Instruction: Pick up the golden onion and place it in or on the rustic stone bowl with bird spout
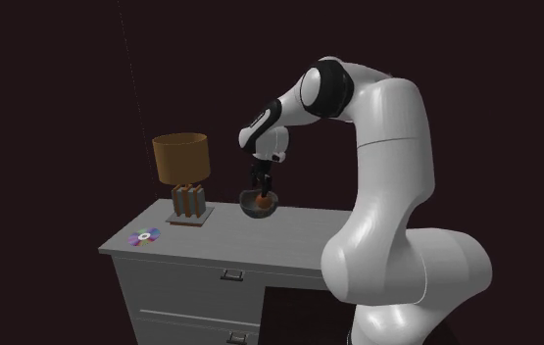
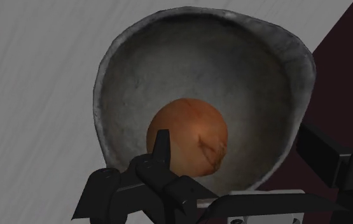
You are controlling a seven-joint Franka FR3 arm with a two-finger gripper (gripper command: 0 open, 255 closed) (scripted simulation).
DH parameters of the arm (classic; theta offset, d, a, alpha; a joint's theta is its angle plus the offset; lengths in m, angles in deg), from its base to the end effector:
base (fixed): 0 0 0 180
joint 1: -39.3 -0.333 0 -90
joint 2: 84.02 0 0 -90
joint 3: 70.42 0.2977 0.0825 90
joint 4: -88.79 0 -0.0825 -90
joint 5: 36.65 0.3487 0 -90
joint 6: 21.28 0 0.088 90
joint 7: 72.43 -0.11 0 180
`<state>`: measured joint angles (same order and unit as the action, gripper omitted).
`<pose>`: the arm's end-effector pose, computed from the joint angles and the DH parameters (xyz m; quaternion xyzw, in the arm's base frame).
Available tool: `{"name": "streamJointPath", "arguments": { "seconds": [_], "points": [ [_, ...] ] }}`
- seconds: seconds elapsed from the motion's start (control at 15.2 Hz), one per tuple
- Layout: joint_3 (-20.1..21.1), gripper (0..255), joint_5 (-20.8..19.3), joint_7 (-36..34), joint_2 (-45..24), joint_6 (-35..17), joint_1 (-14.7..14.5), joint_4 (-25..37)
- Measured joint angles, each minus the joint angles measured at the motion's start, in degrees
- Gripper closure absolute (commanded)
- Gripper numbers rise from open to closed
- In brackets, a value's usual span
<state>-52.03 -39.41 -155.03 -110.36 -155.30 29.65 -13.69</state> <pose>0.5624 0.2783 0.3202 -0.8844 0.4604 0.0093 0.0762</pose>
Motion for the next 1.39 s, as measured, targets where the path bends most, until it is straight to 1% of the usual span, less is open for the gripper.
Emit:
{"name": "streamJointPath", "arguments": {
  "seconds": [0.07, 0.13, 0.2, 0.4, 0.59, 0.73, 0.79, 0.99, 1.06, 1.39],
  "points": [
    [-0.1, 0, 0.0, -0.2, 0.3, -0.1, -0.1, -0.5],
    [-0.1, 255, 0.3, 0.1, 1.6, -0.6, 0.2, -1.9],
    [0.1, 255, 0.4, -0.2, 2.4, -1.0, 0.1, -3.2],
    [0.3, 255, 0.7, -0.3, 2.6, -0.1, 0.1, -3.6],
    [0.0, 255, 0.4, 0.0, 2.8, -1.4, 0.2, -4.1],
    [0.4, 255, 1.1, 0.1, 4.1, -2.0, 0.4, -6.3],
    [0.3, 255, 0.8, 0.0, 2.7, -0.8, 0.1, -4.1],
    [0.0, 255, 0.8, 0.4, 0.8, 1.4, 0.1, -0.8],
    [0.1, 255, 0.9, 0.3, 0.7, 0.7, 0.0, -0.1],
    [0.5, 255, 1.6, 0.5, 1.3, 4.5, 0.1, -0.3]
  ]
}}
